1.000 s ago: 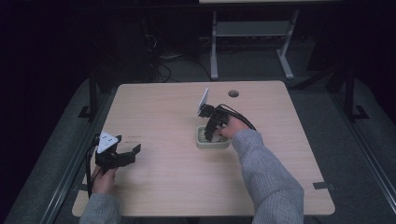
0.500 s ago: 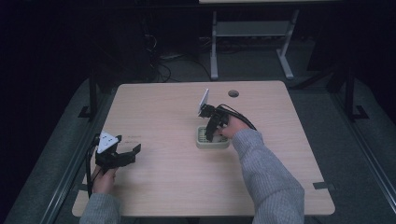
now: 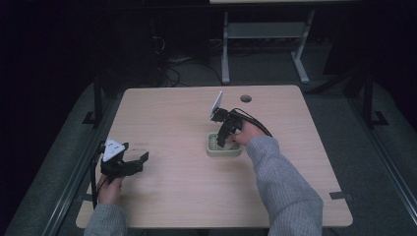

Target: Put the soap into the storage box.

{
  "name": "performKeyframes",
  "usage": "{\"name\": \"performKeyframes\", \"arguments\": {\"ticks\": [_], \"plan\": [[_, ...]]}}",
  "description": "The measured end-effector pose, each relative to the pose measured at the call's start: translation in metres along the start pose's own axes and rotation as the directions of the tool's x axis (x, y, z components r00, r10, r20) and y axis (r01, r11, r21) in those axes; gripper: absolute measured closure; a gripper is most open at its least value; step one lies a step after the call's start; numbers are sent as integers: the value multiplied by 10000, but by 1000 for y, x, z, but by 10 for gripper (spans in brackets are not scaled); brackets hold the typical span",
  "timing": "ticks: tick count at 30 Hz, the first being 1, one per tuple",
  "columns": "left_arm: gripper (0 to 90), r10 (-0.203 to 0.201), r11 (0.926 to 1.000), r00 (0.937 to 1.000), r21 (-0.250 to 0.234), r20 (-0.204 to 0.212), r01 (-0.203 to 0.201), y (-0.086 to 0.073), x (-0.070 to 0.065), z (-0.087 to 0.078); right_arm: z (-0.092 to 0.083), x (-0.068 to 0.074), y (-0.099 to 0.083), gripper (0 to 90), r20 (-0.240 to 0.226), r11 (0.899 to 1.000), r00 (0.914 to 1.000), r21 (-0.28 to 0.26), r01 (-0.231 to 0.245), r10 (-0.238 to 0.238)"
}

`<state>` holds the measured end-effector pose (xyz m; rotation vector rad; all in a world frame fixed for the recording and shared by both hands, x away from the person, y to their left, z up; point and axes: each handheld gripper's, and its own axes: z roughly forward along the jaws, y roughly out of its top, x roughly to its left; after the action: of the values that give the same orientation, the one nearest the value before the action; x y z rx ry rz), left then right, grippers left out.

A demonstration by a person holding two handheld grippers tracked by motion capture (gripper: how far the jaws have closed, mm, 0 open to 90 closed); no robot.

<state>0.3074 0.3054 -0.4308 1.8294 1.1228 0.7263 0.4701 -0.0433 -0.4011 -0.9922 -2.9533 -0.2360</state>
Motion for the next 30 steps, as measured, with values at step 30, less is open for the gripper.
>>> {"name": "performKeyframes", "arguments": {"ticks": [30], "plan": [[148,-2,10000,10000,-64,0,2,0,-1,0,-20,-3,-15,212,-21,9984,9998,-527,-190,189]]}}
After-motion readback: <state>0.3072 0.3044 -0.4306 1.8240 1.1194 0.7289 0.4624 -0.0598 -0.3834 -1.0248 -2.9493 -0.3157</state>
